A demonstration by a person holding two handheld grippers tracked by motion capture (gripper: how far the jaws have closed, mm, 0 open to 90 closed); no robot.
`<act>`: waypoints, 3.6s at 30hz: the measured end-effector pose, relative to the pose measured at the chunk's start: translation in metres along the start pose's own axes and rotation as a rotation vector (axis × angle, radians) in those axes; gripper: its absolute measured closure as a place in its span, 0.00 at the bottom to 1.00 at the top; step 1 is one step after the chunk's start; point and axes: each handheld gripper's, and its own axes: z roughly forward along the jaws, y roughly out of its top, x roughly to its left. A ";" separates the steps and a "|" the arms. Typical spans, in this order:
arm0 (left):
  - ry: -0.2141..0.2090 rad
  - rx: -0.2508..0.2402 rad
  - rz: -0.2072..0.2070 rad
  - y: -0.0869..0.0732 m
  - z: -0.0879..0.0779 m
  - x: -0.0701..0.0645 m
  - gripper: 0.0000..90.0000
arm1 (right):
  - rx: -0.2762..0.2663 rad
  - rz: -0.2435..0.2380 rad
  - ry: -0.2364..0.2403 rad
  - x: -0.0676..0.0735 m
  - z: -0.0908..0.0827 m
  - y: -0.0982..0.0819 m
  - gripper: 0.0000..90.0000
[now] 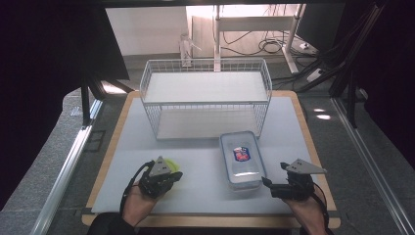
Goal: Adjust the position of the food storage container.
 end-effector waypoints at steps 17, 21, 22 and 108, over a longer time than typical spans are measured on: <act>0.115 -0.003 -0.093 -0.020 -0.021 0.051 1.00 | -0.002 0.002 0.002 0.000 0.000 0.000 0.15; 0.130 -0.002 -0.106 -0.023 -0.024 0.057 1.00 | -0.002 0.005 0.005 0.000 0.000 0.000 0.15; 0.141 -0.004 -0.118 -0.026 -0.026 0.062 1.00 | -0.001 0.004 0.005 0.000 0.000 0.000 0.15; 0.048 -0.068 -0.094 0.053 0.050 0.064 0.95 | 0.118 -0.017 0.160 0.029 0.030 0.037 1.00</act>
